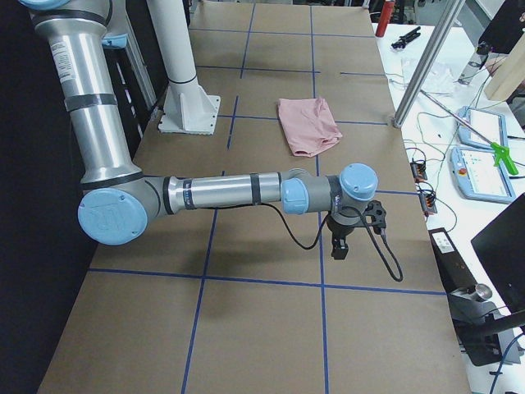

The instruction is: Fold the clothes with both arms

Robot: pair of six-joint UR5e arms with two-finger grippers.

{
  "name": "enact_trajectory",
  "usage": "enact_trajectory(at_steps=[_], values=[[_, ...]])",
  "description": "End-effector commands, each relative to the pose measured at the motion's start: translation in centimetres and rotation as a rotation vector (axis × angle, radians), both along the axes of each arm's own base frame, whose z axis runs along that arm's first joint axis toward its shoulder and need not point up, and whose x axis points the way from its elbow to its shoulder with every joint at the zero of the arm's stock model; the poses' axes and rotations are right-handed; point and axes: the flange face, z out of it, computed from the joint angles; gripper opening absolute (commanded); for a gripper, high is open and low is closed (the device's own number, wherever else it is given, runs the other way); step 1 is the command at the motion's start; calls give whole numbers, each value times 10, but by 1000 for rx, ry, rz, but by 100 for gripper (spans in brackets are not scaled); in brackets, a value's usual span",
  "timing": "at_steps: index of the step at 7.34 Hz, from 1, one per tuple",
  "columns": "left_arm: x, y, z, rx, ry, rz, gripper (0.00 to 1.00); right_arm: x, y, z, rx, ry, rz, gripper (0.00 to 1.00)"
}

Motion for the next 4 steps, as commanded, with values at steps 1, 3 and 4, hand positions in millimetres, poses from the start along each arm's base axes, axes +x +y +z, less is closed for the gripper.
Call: enact_trajectory(at_steps=[1, 3, 4], values=[[-1, 37, 19, -88, -7, 20, 100, 0, 8, 11, -4, 2, -19, 100], [-3, 36, 23, -28, -36, 12, 100, 0, 8, 13, -5, 2, -20, 100], [-2, 32, 24, -29, -45, 15, 100, -1, 8, 13, -4, 0, -20, 100]])
